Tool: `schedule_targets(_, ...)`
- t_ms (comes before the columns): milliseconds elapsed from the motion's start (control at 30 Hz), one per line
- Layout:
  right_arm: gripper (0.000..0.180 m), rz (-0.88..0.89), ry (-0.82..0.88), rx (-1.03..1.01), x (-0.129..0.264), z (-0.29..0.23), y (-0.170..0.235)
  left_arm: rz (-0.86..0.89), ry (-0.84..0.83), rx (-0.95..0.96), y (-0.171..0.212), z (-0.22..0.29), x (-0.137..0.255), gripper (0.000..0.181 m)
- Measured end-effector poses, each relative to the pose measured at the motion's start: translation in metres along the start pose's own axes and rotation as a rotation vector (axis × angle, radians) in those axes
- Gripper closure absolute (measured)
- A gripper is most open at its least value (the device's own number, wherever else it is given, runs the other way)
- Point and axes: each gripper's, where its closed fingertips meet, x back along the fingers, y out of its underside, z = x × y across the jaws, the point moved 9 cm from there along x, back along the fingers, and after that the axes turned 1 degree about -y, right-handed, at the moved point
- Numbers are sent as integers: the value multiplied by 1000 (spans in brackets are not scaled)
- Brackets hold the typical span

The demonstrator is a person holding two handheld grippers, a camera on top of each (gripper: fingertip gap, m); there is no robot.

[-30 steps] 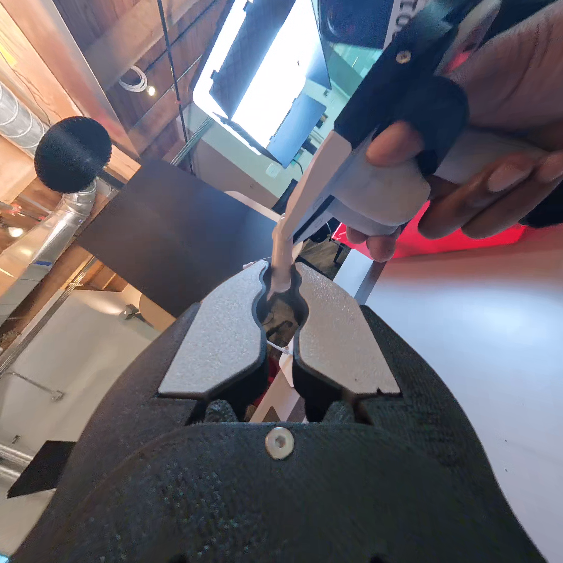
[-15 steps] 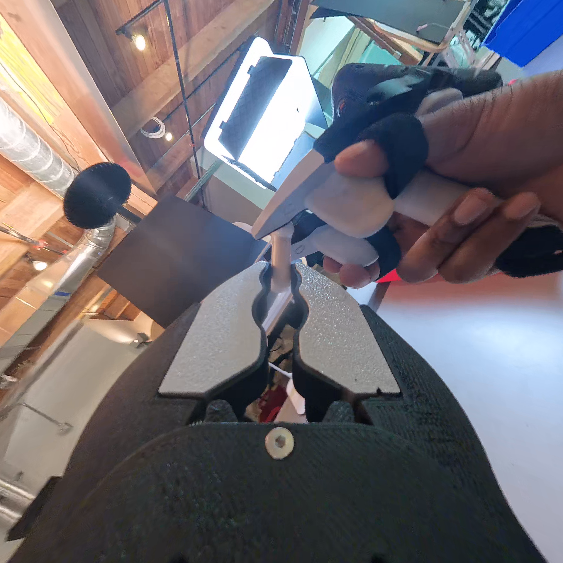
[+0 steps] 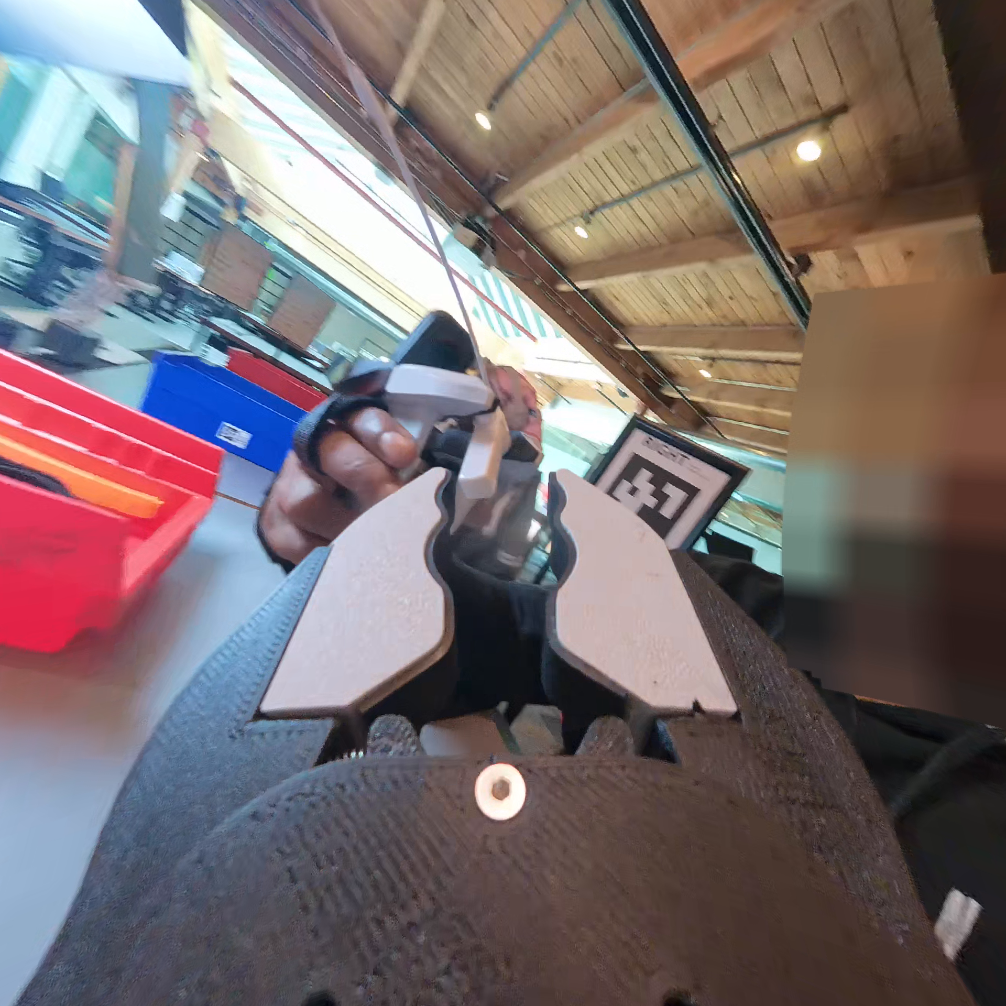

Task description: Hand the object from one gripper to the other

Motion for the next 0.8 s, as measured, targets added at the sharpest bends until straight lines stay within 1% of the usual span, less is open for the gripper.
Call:
schedule_targets(67, 153, -26, -41, 12, -3, -5, -1, -15, -11, -2, 3, 2, -8, 153)
schedule_targets(100, 153, -36, -57, 16, -5, -7, -1, -11, -2, -13, 3, 4, -9, 164)
schedule_targets(133, 153, -32, -64, 15, -6, -8, -2, -14, 5, -17, 3, 7, -10, 170)
schedule_targets(200, 153, -51, -46, 24, -7, -8, -4, -44, -17, -48, 0, 10, -9, 170)
schedule_targets(233, 153, -77, -15, 41, -8, -7, -3, -56, -57, -105, -3, 11, -6, 170)
schedule_targets(267, 154, -99, 33, 57, -7, -5, -3, -65, -111, -179, -5, 13, -4, 180)
schedule_targets(367, 153, -152, 125, 47, 0, 5, -2, -120, -288, -384, -12, 20, -1, 181)
schedule_targets(400, 153, -170, 141, 61, 1, 6, -2, -147, -335, -444, -12, 23, -2, 181)
schedule_targets(467, 153, -143, 131, 60, 2, 5, -3, -179, -393, -509, -13, 26, -2, 181)
schedule_targets(533, 153, -106, 109, 35, 1, 4, -4, -149, -402, -489, -14, 22, 1, 181)
schedule_targets(567, 153, -88, 96, 32, 0, 2, -4, -130, -389, -446, -14, 19, 3, 176)
schedule_targets(600, 153, -69, 79, 24, 0, 1, -5, -122, -357, -379, -13, 14, 4, 160)
schedule_targets(633, 153, -53, 61, 13, -1, 0, -5, -116, -307, -303, -11, 10, 4, 149)
schedule_targets(667, 153, -39, 48, 6, -3, -2, -5, -101, -241, -234, -7, 7, 1, 143)
schedule_targets(733, 154, -35, 17, -7, -6, -4, -2, -56, -109, -123, -1, 4, -6, 138)
schedule_targets(767, 154, -37, 4, -12, -8, -5, -1, -43, -64, -85, 2, 4, -10, 140)
schedule_targets(800, 153, -32, -17, -17, -9, -7, -1, -46, -44, -60, 5, 4, -13, 146)
